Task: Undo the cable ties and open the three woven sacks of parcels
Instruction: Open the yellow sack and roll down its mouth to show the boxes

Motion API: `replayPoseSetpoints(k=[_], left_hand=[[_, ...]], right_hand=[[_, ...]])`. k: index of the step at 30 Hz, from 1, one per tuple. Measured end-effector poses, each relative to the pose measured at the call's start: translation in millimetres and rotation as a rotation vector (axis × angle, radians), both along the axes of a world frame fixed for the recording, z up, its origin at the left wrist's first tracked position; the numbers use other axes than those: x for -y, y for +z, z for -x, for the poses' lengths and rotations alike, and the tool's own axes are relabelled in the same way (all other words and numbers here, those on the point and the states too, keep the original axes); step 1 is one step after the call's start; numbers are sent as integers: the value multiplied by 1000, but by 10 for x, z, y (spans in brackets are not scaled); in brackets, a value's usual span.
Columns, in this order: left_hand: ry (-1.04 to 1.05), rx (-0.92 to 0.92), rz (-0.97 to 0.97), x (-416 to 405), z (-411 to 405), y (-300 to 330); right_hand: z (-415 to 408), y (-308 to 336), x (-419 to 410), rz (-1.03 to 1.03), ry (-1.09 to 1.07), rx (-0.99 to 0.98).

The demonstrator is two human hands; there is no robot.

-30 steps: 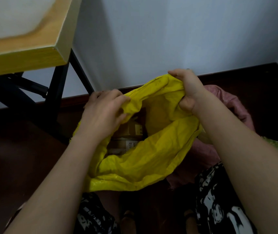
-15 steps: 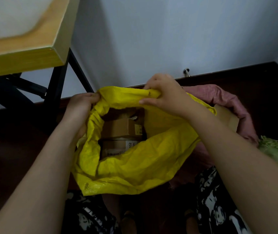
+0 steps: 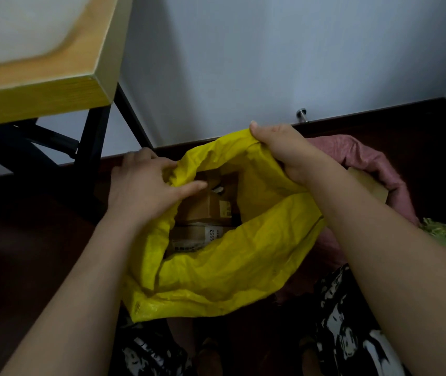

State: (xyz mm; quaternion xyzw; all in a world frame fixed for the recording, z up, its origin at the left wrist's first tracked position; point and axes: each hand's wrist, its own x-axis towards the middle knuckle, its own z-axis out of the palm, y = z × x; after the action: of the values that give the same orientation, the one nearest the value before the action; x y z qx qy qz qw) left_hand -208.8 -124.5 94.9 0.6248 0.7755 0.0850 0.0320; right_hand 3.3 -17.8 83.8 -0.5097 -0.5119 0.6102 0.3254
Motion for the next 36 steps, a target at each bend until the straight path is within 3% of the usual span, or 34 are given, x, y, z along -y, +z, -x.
replayPoseSetpoints(k=[2, 6, 7, 10, 14, 20, 23, 30, 34, 36], left_hand=[[2, 98, 22, 14, 14, -25], [183, 555, -10, -30, 124, 1], [246, 675, 2, -41, 158, -6], [435, 1058, 4, -74, 220, -58], [589, 1224, -27, -137, 217, -87], [703, 1339, 56, -168, 322, -91], [702, 1397, 135, -175, 336, -95], [620, 1350, 246, -156, 371, -105], [395, 1001, 12, -157, 306, -131], [263, 894, 27, -117, 257, -88]], right_hand=[[18, -6, -14, 47, -31, -43], [34, -55, -24, 127, -152, -147], [36, -94, -43, 78, -169, -113], [17, -170, -112, -286, -160, 291], [-19, -86, -15, -640, 31, 416], [-128, -113, 94, -669, 364, 779], [-166, -98, 12, -571, 335, 651], [-95, -253, -100, -20, 45, 141], [13, -286, -147, 78, -89, 65], [44, -283, -206, 120, -148, 51]])
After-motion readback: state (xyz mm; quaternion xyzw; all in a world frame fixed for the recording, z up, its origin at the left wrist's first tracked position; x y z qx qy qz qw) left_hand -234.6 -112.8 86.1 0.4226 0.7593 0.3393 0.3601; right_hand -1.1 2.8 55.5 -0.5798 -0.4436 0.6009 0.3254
